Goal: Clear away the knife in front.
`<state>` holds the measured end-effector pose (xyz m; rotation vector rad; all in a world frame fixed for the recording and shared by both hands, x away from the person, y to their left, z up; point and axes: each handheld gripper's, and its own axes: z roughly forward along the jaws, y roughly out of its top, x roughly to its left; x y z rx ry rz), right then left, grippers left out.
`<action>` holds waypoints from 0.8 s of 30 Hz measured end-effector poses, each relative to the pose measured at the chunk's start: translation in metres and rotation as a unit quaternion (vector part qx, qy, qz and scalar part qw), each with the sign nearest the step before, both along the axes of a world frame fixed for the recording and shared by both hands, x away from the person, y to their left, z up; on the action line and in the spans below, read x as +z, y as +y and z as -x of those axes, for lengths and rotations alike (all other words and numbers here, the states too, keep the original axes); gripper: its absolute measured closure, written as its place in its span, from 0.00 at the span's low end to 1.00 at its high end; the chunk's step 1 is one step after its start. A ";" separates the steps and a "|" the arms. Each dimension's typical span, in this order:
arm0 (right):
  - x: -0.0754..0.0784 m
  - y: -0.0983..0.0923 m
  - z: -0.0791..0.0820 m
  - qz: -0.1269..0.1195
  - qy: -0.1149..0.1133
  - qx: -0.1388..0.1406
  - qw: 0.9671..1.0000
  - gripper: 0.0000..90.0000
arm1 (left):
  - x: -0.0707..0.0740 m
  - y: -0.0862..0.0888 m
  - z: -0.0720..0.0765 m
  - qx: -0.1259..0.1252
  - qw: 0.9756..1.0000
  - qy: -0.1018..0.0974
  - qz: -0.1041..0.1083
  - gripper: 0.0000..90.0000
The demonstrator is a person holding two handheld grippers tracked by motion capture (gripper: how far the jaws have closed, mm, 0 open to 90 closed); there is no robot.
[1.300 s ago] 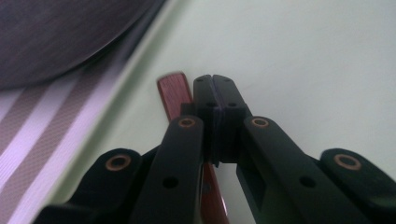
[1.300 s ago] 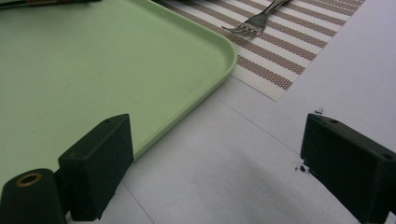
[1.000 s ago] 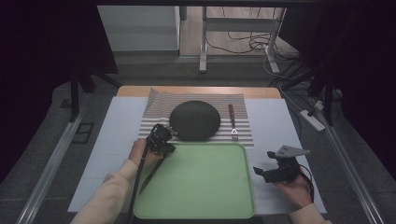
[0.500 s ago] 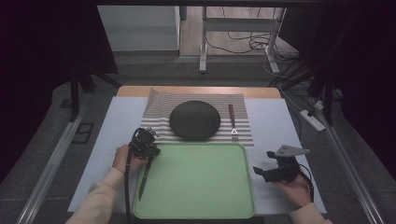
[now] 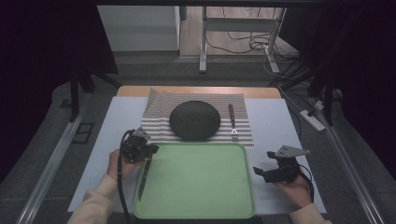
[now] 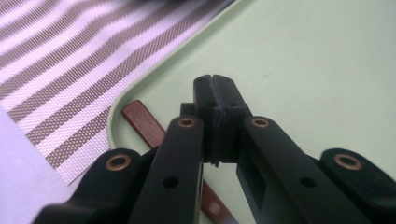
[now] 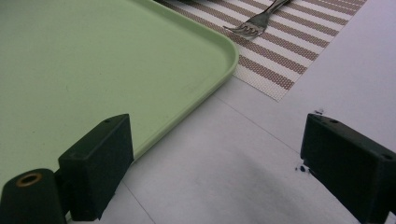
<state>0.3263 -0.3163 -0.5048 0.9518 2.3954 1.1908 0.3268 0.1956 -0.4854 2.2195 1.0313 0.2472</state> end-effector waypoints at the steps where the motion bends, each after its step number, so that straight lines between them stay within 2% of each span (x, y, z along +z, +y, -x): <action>1: 0.000 0.000 0.000 0.000 0.000 0.000 1.000 0.10 | 0.001 0.005 0.007 0.006 1.000 -0.009 0.008 0.99; 3: 0.000 0.000 0.000 0.002 0.000 0.000 1.000 0.10 | 0.001 0.013 0.017 0.020 0.999 -0.023 0.022 0.98; 5: 0.000 0.001 0.000 0.001 0.001 0.001 1.000 0.10 | -0.001 0.021 0.025 0.043 0.998 -0.034 0.031 0.82; 9: 0.000 0.001 0.000 0.001 -0.001 0.003 1.000 0.10 | -0.006 0.035 0.040 0.070 0.995 -0.040 0.052 0.53; 11: 0.000 0.001 0.001 -0.002 -0.004 0.005 1.000 0.10 | -0.008 0.039 0.047 0.082 0.994 -0.046 0.057 0.44; 15: 0.001 0.000 0.001 -0.004 -0.009 0.007 1.000 0.10 | -0.009 0.045 0.058 0.089 0.992 -0.055 0.063 0.40; 24: 0.003 0.000 0.002 -0.010 -0.019 0.010 1.000 0.10 | -0.015 0.046 0.060 0.087 0.993 -0.053 0.056 0.37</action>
